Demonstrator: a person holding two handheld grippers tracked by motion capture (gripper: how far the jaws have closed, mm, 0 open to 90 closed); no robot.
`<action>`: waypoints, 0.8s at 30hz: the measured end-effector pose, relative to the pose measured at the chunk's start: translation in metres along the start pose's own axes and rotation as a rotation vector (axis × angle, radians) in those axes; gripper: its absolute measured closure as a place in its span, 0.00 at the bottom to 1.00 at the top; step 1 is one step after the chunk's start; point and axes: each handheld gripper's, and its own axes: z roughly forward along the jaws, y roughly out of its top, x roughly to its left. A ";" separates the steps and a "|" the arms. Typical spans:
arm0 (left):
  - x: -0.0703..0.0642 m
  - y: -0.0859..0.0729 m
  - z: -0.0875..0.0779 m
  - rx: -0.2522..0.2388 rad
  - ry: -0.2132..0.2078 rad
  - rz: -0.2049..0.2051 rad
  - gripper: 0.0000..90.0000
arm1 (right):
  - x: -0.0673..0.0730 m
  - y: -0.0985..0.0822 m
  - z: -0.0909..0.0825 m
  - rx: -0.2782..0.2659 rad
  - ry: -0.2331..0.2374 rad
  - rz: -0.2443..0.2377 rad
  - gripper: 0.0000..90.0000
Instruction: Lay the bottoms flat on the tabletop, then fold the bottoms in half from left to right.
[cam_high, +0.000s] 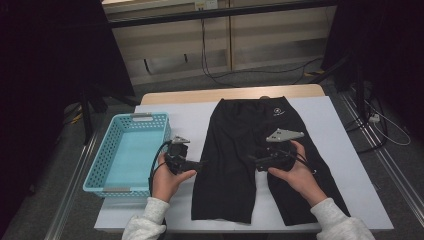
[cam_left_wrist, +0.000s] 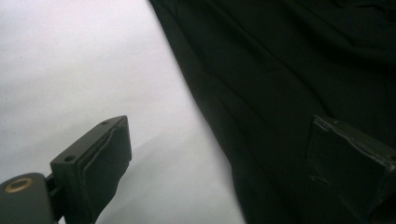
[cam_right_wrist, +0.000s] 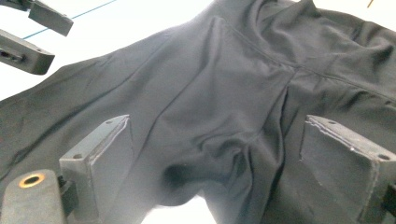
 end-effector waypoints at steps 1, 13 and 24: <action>-0.001 0.000 0.000 -0.001 0.001 0.005 0.08 | 0.000 0.000 0.000 0.001 -0.006 0.001 0.10; -0.006 0.000 0.000 0.008 0.003 0.018 0.08 | 0.001 -0.002 -0.004 -0.002 0.000 -0.001 0.10; -0.004 -0.004 -0.003 0.012 0.008 0.007 0.08 | -0.001 -0.002 -0.004 -0.010 -0.011 0.000 0.10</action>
